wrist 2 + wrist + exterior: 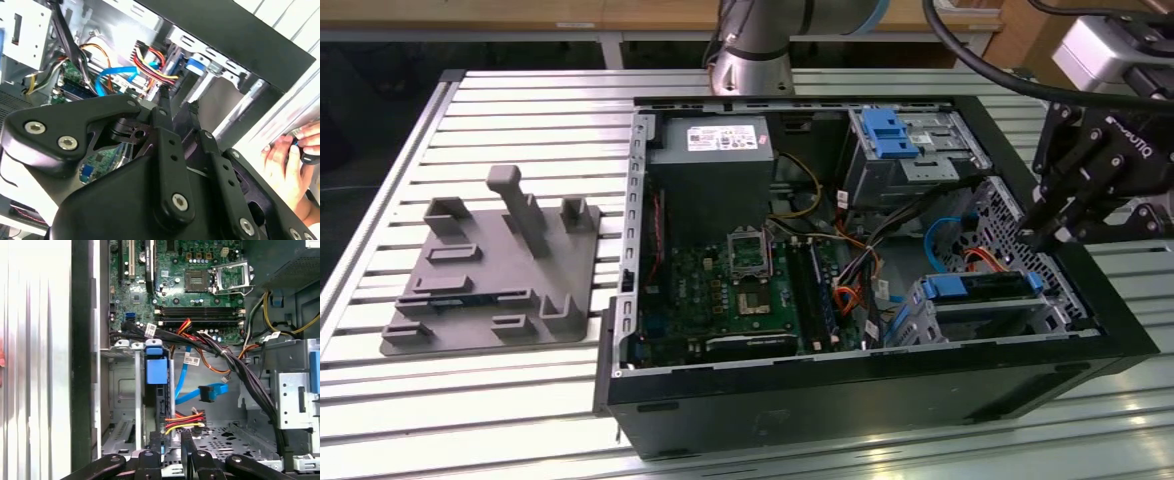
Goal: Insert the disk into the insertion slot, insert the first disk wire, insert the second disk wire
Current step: 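Insert the second disk wire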
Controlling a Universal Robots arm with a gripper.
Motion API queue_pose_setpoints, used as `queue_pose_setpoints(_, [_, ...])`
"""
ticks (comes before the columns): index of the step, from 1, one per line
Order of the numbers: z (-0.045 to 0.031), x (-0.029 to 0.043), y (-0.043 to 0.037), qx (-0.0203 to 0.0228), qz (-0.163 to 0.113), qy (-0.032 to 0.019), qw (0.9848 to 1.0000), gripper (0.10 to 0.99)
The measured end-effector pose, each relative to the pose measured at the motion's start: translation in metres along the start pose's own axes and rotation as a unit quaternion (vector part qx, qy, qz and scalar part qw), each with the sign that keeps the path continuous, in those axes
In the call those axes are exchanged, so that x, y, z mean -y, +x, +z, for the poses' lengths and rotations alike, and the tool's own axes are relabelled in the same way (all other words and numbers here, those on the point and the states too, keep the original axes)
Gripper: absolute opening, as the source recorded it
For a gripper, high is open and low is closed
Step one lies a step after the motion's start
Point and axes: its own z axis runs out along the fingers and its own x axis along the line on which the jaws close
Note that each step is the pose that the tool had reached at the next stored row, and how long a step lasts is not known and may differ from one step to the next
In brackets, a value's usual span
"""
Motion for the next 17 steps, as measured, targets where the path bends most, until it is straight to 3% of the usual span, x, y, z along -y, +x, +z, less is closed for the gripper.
queue_pose_setpoints(3, [0.0004, -0.0005, -0.0117, -0.0039, 0.000, -0.0003, 1.0000, 0.298])
queue_pose_setpoints(6, [0.0008, -0.0010, -0.0234, -0.0140, 0.001, -0.0001, 0.9999, 0.298])
queue_pose_setpoints(7, [0.0010, -0.0012, -0.0263, -0.0209, 0.001, 0.0000, 0.9998, 0.298])
queue_pose_setpoints(11, [0.0015, -0.0022, -0.0349, -0.0575, 0.003, 0.0006, 0.9983, 0.298])
queue_pose_setpoints(12, [0.0017, -0.0028, -0.0371, -0.0641, 0.003, 0.0016, 0.9979, 0.298])
queue_pose_setpoints(14, [0.0020, -0.0050, -0.0417, -0.0652, 0.004, 0.0074, 0.9978, 0.298])
queue_pose_setpoints(17, [0.0025, -0.0097, -0.0457, -0.0628, 0.004, 0.0186, 0.9978, 0.298])
